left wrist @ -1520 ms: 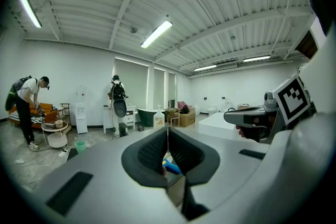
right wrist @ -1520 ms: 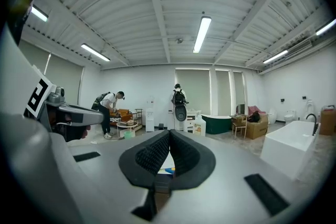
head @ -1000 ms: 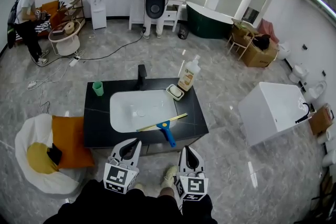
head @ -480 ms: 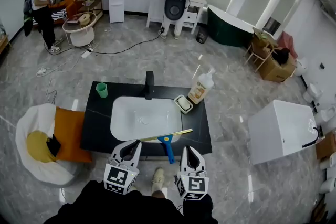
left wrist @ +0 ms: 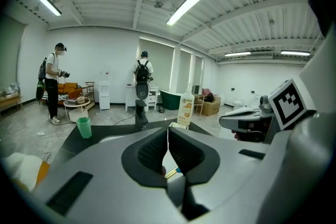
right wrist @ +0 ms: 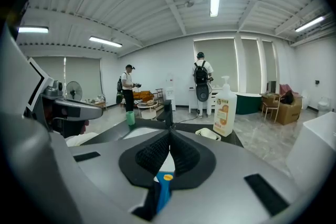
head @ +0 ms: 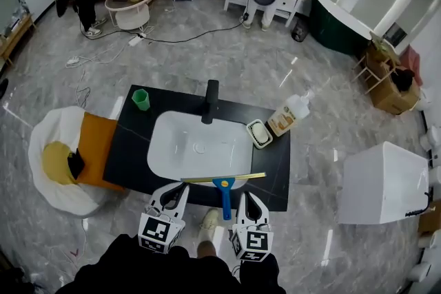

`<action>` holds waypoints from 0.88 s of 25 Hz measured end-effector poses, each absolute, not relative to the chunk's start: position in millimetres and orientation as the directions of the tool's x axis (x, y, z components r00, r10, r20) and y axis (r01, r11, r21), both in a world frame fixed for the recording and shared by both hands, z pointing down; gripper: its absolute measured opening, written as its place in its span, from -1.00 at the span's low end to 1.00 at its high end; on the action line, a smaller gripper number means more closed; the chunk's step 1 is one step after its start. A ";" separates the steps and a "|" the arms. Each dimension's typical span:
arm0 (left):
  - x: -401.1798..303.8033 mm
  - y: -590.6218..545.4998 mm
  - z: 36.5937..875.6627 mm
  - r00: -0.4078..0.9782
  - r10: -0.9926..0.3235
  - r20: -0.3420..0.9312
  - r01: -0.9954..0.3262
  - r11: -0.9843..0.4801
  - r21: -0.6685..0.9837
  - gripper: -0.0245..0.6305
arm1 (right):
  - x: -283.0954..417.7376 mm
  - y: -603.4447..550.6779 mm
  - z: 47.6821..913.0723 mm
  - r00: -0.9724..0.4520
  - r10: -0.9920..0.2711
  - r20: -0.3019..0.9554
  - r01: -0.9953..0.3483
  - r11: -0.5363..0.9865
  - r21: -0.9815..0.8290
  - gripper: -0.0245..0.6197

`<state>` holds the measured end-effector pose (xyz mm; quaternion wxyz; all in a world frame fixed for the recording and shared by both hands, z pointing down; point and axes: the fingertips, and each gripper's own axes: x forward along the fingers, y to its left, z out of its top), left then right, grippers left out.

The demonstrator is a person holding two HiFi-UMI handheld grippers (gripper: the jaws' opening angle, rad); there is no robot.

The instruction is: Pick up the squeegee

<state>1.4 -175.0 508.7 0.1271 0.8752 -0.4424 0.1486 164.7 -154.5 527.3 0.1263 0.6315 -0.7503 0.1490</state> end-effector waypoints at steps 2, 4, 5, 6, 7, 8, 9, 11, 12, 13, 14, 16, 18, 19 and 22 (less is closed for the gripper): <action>2.0 -178.8 519.7 0.548 -0.735 0.398 -0.823 -0.560 0.098 -0.85 | 164.2 -159.6 541.9 -0.189 -0.894 0.406 -0.982 0.171 -0.081 -0.88; 2.2 -181.7 532.5 0.535 -0.733 0.421 -0.831 -0.546 0.106 -0.85 | 164.2 -163.2 557.7 -0.205 -0.877 0.434 -0.979 0.182 -0.093 -0.88; 2.3 -182.5 540.5 0.531 -0.729 0.433 -0.834 -0.541 0.111 -0.85 | 164.4 -164.5 566.5 -0.210 -0.869 0.449 -0.978 0.187 -0.096 -0.88; 2.2 -183.1 548.5 0.526 -0.724 0.446 -0.836 -0.537 0.115 -0.85 | 164.1 -165.7 575.2 -0.215 -0.860 0.463 -0.977 0.192 -0.098 -0.88; 2.2 -183.7 555.9 0.521 -0.720 0.458 -0.838 -0.532 0.118 -0.85 | 163.1 -166.7 583.1 -0.221 -0.851 0.477 -0.975 0.195 -0.103 -0.88; 2.3 -184.4 562.2 0.515 -0.718 0.468 -0.842 -0.527 0.120 -0.85 | 161.7 -167.3 590.4 -0.227 -0.841 0.490 -0.974 0.198 -0.111 -0.88; 2.6 -185.3 567.1 0.509 -0.717 0.476 -0.845 -0.520 0.120 -0.85 | 160.8 -167.4 598.2 -0.234 -0.831 0.505 -0.972 0.201 -0.119 -0.88; 4.3 -186.1 576.4 0.501 -0.712 0.493 -0.850 -0.512 0.124 -0.85 | 160.8 -166.6 617.0 -0.249 -0.805 0.538 -0.968 0.212 -0.130 -0.80; 5.3 -185.4 582.1 0.499 -0.706 0.503 -0.850 -0.510 0.128 -0.85 | 160.7 -166.2 626.4 -0.257 -0.792 0.554 -0.966 0.219 -0.135 -0.75; 5.8 -184.6 587.4 0.496 -0.702 0.511 -0.852 -0.508 0.130 -0.85 | 160.3 -165.9 634.4 -0.263 -0.781 0.567 -0.965 0.222 -0.142 -0.70; 5.9 -184.1 591.8 0.493 -0.699 0.518 -0.853 -0.505 0.132 -0.85 | 159.7 -165.7 641.1 -0.268 -0.771 0.577 -0.963 0.222 -0.150 -0.65; 5.5 -182.5 599.9 0.489 -0.691 0.532 -0.856 -0.499 0.138 -0.85 | 158.2 -165.3 652.6 -0.278 -0.753 0.596 -0.961 0.220 -0.170 -0.51; 4.6 -180.9 606.2 0.484 -0.685 0.544 -0.859 -0.491 0.146 -0.85 | 156.1 -165.1 662.7 -0.292 -0.732 0.616 -0.956 0.217 -0.196 -0.38; 4.2 -180.3 608.6 0.481 -0.685 0.548 -0.861 -0.486 0.147 -0.85 | 155.2 -164.9 667.1 -0.299 -0.721 0.625 -0.954 0.216 -0.207 -0.33; 3.6 -179.9 613.5 0.472 -0.684 0.556 -0.867 -0.476 0.150 -0.85 | 155.2 -164.3 681.9 -0.308 -0.690 0.655 -0.951 0.218 -0.217 -0.24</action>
